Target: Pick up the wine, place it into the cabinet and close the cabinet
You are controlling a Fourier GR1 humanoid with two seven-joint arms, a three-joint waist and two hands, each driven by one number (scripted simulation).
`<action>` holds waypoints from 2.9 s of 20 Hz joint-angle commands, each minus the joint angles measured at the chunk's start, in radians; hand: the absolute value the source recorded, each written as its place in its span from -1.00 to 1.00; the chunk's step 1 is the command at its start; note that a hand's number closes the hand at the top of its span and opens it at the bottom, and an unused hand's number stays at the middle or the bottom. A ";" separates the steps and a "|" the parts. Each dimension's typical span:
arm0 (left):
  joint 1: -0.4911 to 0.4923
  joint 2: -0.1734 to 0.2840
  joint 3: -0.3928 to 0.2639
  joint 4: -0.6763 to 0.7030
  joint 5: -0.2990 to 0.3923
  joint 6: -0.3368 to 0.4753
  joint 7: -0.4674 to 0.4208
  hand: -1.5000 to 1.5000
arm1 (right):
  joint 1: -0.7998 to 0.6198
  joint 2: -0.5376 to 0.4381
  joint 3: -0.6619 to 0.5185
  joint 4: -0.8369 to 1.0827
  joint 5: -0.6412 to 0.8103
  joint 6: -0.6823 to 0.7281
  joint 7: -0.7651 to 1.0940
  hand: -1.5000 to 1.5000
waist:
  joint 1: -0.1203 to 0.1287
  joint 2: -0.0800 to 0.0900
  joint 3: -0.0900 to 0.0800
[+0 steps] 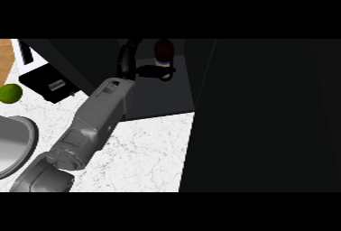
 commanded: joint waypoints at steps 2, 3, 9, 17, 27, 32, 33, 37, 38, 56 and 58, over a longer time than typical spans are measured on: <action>-0.024 0.000 0.051 -0.017 0.046 -0.091 -0.042 -1.00 | 0.040 -0.020 -0.026 -0.121 -0.063 0.003 0.040 -1.00 | 0.009 0.000 0.000; -0.007 -0.024 0.064 -0.028 0.058 -0.113 -0.085 1.00 | 0.022 -0.005 -0.001 -0.097 -0.030 -0.003 0.046 -1.00 | 0.014 0.001 -0.002; -0.046 -0.038 0.097 -0.038 0.091 -0.245 -0.098 1.00 | 0.057 -0.036 -0.021 -0.148 -0.042 -0.002 0.066 -1.00 | 0.031 -0.012 0.000; -0.070 -0.072 0.094 -0.037 0.099 -0.320 -0.080 -1.00 | 0.101 -0.065 -0.050 -0.197 -0.046 -0.014 0.082 -1.00 | 0.073 -0.031 0.002; -0.015 -0.072 0.071 -0.093 0.132 -0.372 -0.066 -1.00 | 0.140 -0.099 -0.083 -0.256 -0.054 -0.021 0.103 -1.00 | 0.097 -0.042 0.001; 0.043 -0.073 0.040 -0.169 0.166 -0.455 -0.034 -1.00 | 0.186 -0.093 -0.072 -0.229 -0.044 -0.034 0.060 -1.00 | 0.115 -0.052 0.002; 0.057 -0.073 -0.013 -0.185 0.207 -0.434 -0.030 -1.00 | 0.155 -0.091 -0.069 -0.229 -0.038 -0.038 0.097 -1.00 | 0.103 -0.057 0.001; 0.139 -0.073 -0.048 -0.251 0.236 -0.491 -0.035 -1.00 | 0.201 -0.123 -0.088 -0.268 -0.055 -0.030 0.079 -1.00 | 0.110 -0.058 0.002; 0.160 -0.073 -0.067 -0.284 0.259 -0.466 -0.003 -1.00 | 0.207 -0.104 -0.084 -0.216 -0.042 -0.040 0.048 -1.00 | 0.117 -0.059 0.003; 0.764 -0.042 -0.333 -0.936 0.295 -0.399 0.068 -1.00 | 0.197 -0.137 -0.121 -0.227 -0.058 -0.059 0.059 -1.00 | 0.154 -0.055 0.003; 0.800 0.002 -0.322 -0.979 0.324 -0.432 0.116 -1.00 | 0.197 -0.160 -0.081 -0.286 0.015 -0.073 0.112 -1.00 | 0.145 -0.054 0.000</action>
